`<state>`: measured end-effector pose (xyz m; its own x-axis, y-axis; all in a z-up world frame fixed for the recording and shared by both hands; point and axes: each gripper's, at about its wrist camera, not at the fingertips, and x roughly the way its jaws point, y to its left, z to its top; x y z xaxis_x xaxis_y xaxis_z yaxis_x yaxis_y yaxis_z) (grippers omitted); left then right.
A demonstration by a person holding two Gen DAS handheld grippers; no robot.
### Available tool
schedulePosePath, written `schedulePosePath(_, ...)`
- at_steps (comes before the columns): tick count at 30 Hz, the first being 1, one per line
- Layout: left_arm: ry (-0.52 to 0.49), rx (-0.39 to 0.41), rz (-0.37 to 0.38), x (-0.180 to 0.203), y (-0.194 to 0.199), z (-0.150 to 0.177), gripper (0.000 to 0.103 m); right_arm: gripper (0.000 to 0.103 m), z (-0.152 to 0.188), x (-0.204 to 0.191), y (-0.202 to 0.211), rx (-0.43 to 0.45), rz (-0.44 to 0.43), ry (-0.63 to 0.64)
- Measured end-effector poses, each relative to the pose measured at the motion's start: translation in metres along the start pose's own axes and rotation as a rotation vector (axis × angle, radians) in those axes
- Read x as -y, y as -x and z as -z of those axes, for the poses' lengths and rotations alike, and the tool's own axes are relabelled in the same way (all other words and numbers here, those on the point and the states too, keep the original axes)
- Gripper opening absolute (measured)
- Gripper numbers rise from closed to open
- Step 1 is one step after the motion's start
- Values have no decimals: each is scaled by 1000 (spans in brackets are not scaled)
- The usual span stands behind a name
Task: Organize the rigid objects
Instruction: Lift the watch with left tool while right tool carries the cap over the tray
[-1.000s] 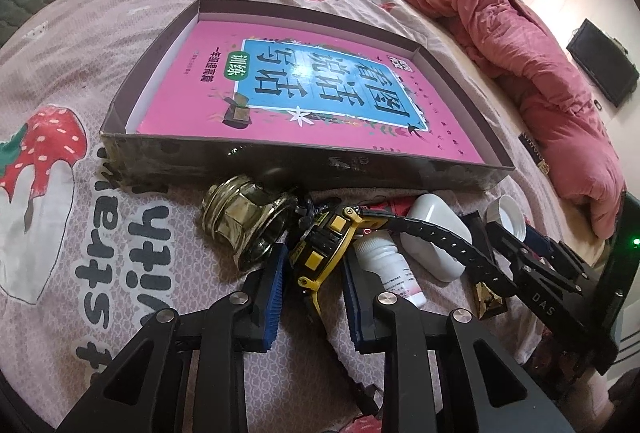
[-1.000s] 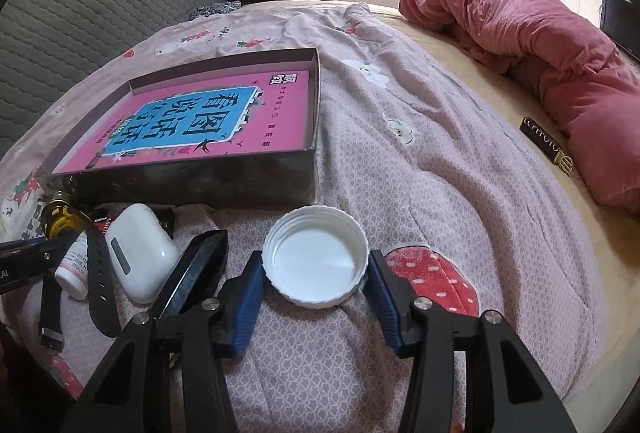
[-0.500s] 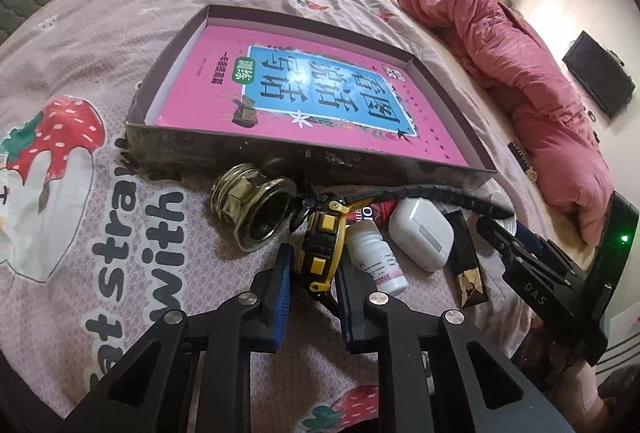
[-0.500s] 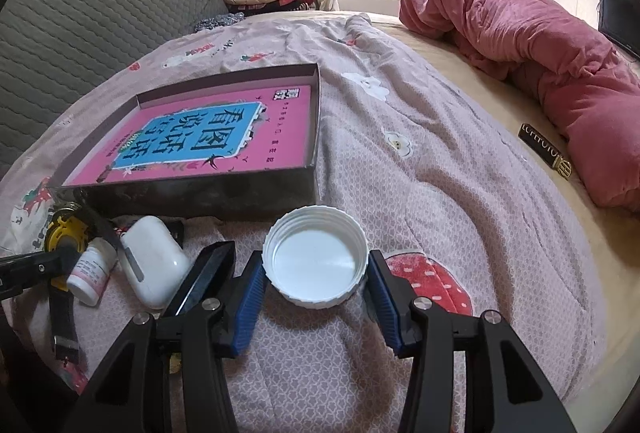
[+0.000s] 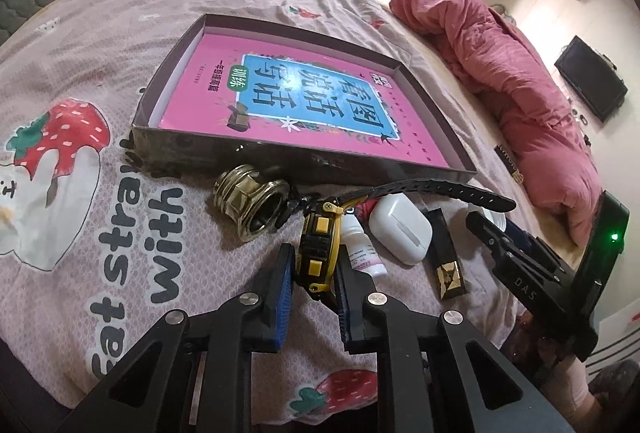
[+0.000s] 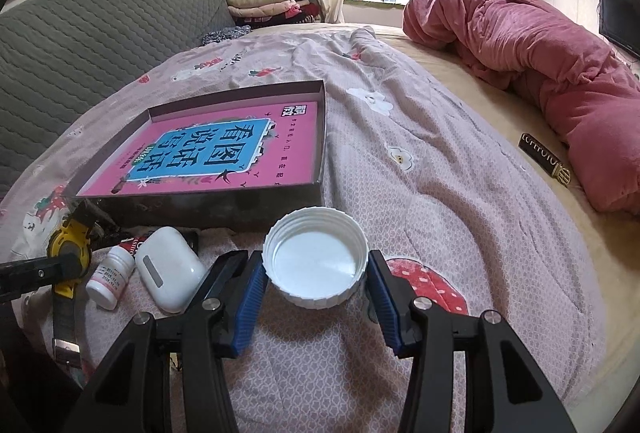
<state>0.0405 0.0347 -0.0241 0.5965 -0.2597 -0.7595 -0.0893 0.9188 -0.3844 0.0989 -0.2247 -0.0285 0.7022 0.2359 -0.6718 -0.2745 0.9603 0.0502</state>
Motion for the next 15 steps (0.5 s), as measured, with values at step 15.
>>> schedulePosePath(15,14,63,3,-3,25,-3,19,50,-5,-3,18,53,-12,10)
